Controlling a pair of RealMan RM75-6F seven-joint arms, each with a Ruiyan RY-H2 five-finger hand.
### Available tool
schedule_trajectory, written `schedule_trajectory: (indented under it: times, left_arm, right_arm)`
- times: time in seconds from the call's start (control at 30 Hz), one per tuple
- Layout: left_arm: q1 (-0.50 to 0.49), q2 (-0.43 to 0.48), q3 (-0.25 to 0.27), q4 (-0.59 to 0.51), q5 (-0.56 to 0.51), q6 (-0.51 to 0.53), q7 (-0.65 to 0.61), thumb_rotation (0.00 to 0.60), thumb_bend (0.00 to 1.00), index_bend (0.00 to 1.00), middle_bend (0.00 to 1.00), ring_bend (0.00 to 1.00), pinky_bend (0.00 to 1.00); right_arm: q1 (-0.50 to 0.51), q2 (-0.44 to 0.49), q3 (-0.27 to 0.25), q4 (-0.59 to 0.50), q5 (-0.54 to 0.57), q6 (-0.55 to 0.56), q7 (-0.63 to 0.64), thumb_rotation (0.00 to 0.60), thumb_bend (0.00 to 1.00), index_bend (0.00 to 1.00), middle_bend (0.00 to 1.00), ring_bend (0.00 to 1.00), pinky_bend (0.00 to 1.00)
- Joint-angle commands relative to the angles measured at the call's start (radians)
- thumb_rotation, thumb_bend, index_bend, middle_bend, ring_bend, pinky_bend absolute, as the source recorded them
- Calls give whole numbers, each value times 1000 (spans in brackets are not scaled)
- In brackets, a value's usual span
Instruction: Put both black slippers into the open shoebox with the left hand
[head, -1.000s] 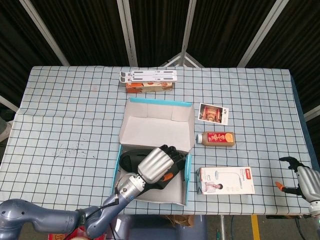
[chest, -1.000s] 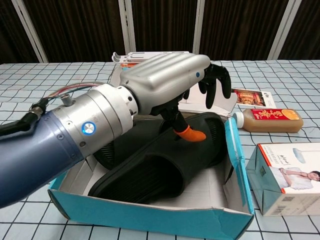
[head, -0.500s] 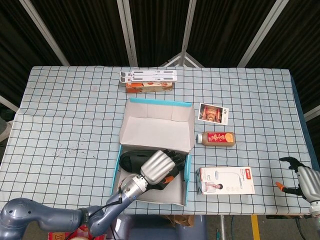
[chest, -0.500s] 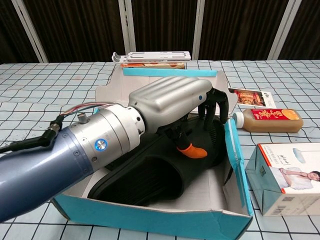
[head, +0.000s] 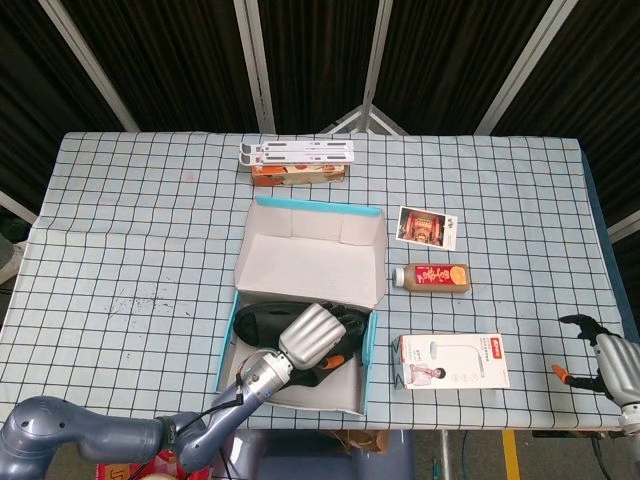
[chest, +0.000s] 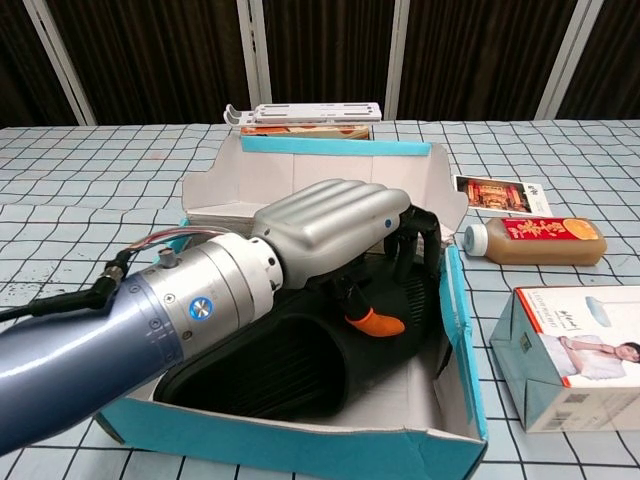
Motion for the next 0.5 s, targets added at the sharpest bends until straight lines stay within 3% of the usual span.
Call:
schedule_trajectory:
  times: [0.03,0.27,0.5]
  left_arm:
    - [-1,-2,1,4,-6,-2,7,600,277,408,497,378,495]
    - [-11,1,-2,-11,29,22,34,600,266,402,497,377,486]
    - [-6,61,1,-105,111,86,78,600,252,367,467,363,447]
  right_arm:
    - [0,0,0,-1,-1,0,0,600,233,284,252,343,365]
    - [1,1,-1,-2,-3,-1,-2,600,233,284,252,343,365]
    - [1,1,-1,-2,-6,1,-1,600,233,284,252,343,365]
